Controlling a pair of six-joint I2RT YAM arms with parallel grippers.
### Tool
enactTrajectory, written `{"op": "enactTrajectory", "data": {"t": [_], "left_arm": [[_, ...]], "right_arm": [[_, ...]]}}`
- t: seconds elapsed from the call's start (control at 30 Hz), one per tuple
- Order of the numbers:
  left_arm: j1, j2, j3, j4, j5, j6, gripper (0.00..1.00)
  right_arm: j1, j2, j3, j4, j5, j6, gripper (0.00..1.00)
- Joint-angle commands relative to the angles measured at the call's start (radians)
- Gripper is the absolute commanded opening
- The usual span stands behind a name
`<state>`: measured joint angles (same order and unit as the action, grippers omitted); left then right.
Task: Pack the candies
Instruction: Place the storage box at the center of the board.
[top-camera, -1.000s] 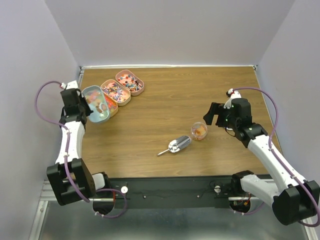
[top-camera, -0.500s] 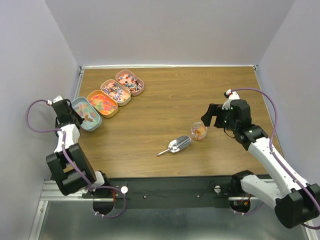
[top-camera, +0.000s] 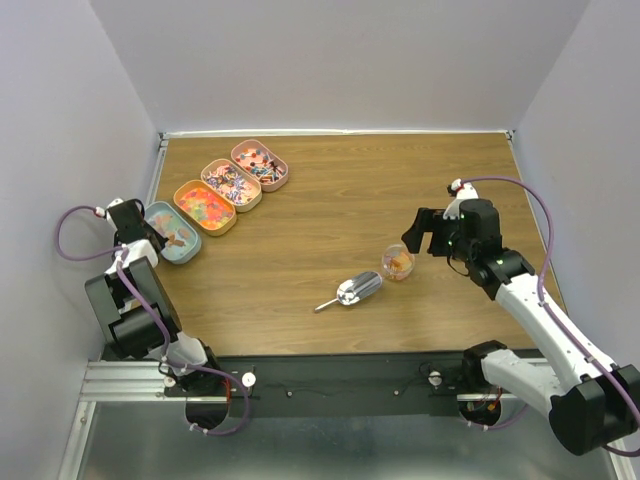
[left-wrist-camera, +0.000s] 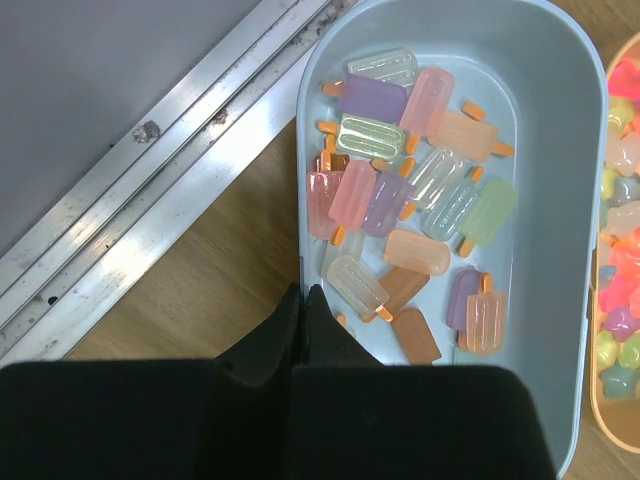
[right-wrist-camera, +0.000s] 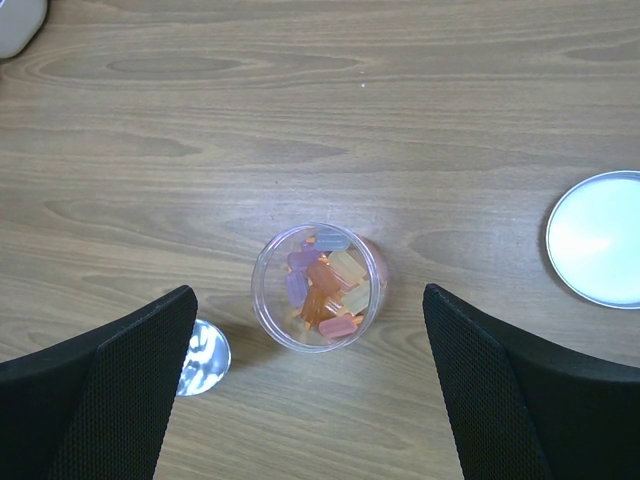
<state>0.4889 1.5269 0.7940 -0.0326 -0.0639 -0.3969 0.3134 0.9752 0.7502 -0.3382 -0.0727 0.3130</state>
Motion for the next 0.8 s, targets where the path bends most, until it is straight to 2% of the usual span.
{"op": "enactTrajectory", "data": {"t": [0.0, 0.03, 0.07, 0.17, 0.23, 0.27, 0.47, 0.77], "left_arm": [[0.005, -0.014, 0.011, 0.065, -0.047, -0.045, 0.02], [0.002, -0.017, 0.002, 0.069, -0.047, -0.049, 0.03], [0.002, -0.019, -0.001, 0.069, -0.048, -0.054, 0.12], [-0.009, -0.022, -0.015, 0.076, -0.046, -0.066, 0.27], [-0.016, -0.024, -0.024, 0.082, -0.045, -0.072, 0.27], [-0.021, -0.022, -0.026, 0.082, -0.045, -0.077, 0.31], [-0.075, -0.014, -0.016, 0.079, -0.065, -0.100, 0.31], [-0.098, -0.040, -0.030, 0.080, -0.048, -0.180, 0.31]], "right_arm": [[0.007, 0.008, -0.014, 0.013, -0.009, -0.014, 1.00], [0.007, 0.008, -0.014, 0.013, -0.009, -0.014, 1.00], [0.007, 0.010, -0.014, 0.013, -0.010, -0.015, 1.00], [0.007, 0.005, -0.014, 0.013, -0.010, -0.015, 1.00], [0.009, 0.003, -0.014, 0.013, -0.009, -0.014, 1.00], [0.009, 0.002, -0.014, 0.013, -0.010, -0.014, 1.00], [0.010, -0.004, -0.015, 0.015, -0.006, -0.014, 1.00], [0.015, -0.012, -0.015, 0.015, 0.001, -0.015, 1.00]]}}
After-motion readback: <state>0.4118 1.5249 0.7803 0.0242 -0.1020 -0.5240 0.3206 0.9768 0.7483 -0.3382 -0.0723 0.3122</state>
